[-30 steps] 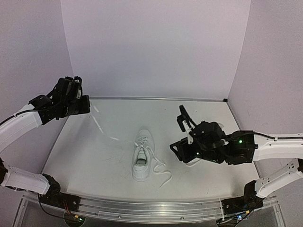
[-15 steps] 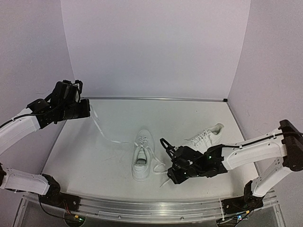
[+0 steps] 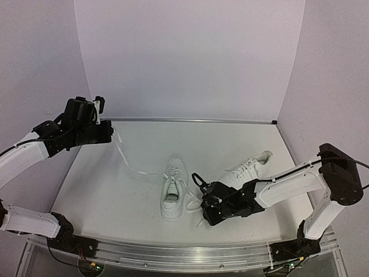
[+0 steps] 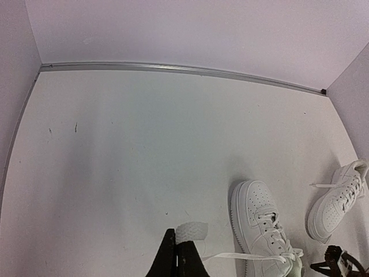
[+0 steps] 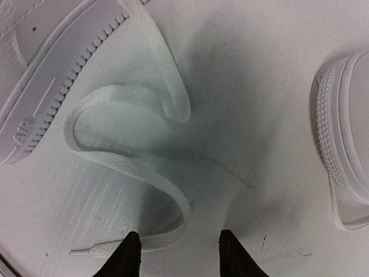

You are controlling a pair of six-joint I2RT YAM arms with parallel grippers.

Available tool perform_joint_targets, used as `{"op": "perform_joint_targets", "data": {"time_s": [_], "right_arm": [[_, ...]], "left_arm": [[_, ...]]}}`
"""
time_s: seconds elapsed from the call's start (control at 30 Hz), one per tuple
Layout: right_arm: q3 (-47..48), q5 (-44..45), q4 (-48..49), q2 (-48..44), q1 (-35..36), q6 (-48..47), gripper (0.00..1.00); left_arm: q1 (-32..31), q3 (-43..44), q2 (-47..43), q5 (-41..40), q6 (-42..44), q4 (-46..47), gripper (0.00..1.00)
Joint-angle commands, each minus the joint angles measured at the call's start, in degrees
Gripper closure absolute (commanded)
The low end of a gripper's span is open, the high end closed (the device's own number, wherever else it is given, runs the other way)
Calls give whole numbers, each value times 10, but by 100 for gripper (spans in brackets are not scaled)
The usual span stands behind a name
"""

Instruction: Tie the shoes

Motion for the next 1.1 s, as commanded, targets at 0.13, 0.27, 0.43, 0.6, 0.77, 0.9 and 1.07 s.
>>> {"op": "perform_joint_targets", "data": {"time_s": [0.13,0.27,0.43,0.6,0.77,0.9,1.07], "right_arm": [[-6,-42,18,5,-13,10,97],[16,-16,-25,-114,-18,11,100],[98,58,-84,-269,-21,-43,100],[224,81,-105,-277,-23,-125,100],[338,53,-105,-191,-23,-191,100],[425,30,-92,-126,-23,-223,100],[531,0,-80,-49,-23,-245,100]], "left_arm": [[1,18,-8,36,28,36,100],[0,25,-7,59,38,46,100],[1,24,-13,85,47,62,100],[1,6,-27,124,53,96,100],[1,-24,-67,234,71,156,100],[0,-39,-116,319,84,197,100],[0,-31,-147,423,107,208,100]]}}
